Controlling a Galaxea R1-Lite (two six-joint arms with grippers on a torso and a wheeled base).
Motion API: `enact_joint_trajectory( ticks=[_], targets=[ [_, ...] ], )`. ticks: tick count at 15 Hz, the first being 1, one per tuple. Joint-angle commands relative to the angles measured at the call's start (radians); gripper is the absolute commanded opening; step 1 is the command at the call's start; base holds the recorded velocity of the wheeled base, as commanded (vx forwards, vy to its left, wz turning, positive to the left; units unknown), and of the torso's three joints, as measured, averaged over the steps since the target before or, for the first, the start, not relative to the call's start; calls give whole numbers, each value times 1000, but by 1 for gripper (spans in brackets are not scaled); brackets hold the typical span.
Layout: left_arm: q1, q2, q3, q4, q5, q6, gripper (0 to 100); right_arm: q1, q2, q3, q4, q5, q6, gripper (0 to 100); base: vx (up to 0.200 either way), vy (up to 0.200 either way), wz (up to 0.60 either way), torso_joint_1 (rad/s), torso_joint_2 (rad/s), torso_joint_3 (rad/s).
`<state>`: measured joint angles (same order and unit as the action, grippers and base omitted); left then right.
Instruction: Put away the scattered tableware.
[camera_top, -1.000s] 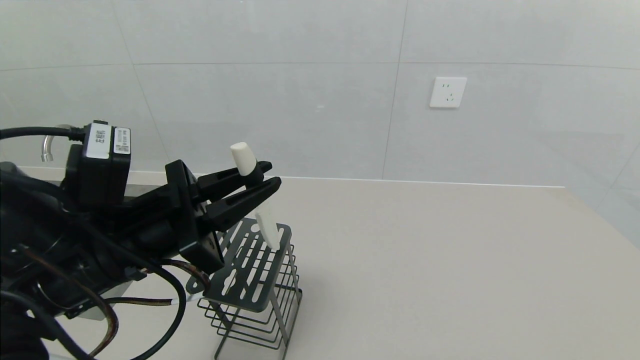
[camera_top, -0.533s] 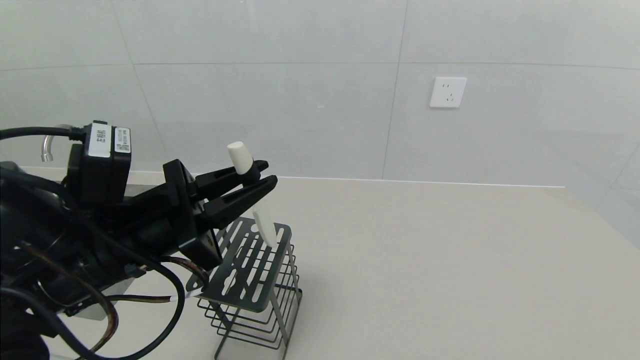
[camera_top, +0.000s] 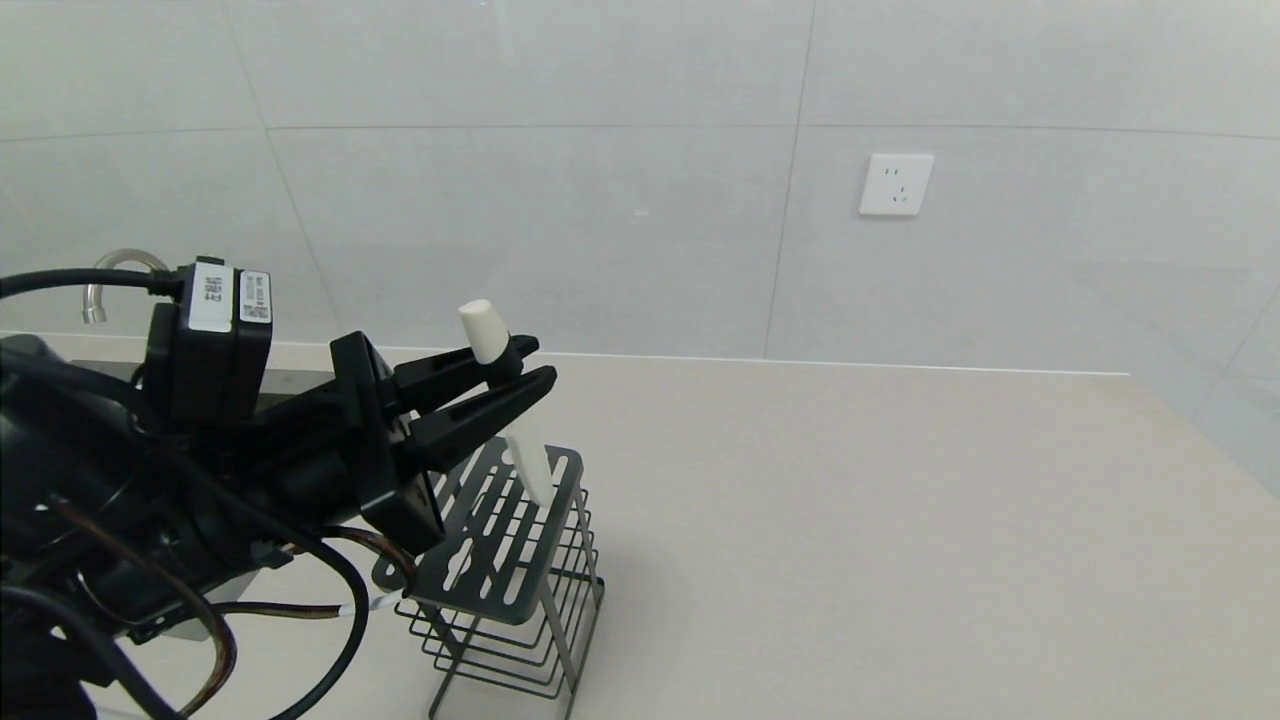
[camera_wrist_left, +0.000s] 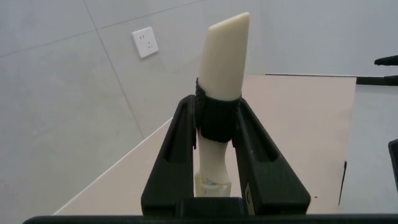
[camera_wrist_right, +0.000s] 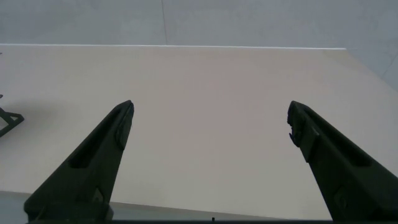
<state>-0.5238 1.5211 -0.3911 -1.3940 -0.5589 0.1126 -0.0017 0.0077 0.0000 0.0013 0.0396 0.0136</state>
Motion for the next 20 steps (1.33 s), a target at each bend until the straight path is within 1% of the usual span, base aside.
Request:
enact_joint_trajectory(
  ticks=[1, 2, 4, 6, 7, 12, 16, 18, 20],
  targets=[
    [1, 2, 8, 0, 1, -1, 0, 0, 2, 0, 0, 0, 0, 100, 0, 0, 0, 0, 0, 0],
    [2, 4, 23, 0, 1, 1, 0, 0, 3, 0, 0, 0, 0, 100, 0, 0, 0, 0, 0, 0],
    [4, 27, 20, -2, 2, 1, 0, 0, 3, 0, 0, 0, 0, 100, 0, 0, 0, 0, 0, 0],
    [4, 48, 20, -10, 2, 10, 0, 0, 3, 0, 0, 0, 0, 100, 0, 0, 0, 0, 0, 0],
    [4, 83, 21, -31, 4, 27, 0, 0, 3, 0, 0, 0, 0, 100, 0, 0, 0, 0, 0, 0],
    [7, 117, 24, -51, 4, 27, 0, 0, 3, 0, 0, 0, 0, 100, 0, 0, 0, 0, 0, 0],
    [7, 136, 58, -54, 4, 29, 0, 0, 3, 0, 0, 0, 0, 100, 0, 0, 0, 0, 0, 0],
    [7, 159, 63, -82, 4, 29, 0, 0, 3, 0, -1, 0, 0, 100, 0, 0, 0, 0, 0, 0],
    [7, 169, 64, -82, 2, 30, 0, 0, 3, 0, -1, 0, 0, 100, 0, 0, 0, 0, 0, 0]
  ],
)
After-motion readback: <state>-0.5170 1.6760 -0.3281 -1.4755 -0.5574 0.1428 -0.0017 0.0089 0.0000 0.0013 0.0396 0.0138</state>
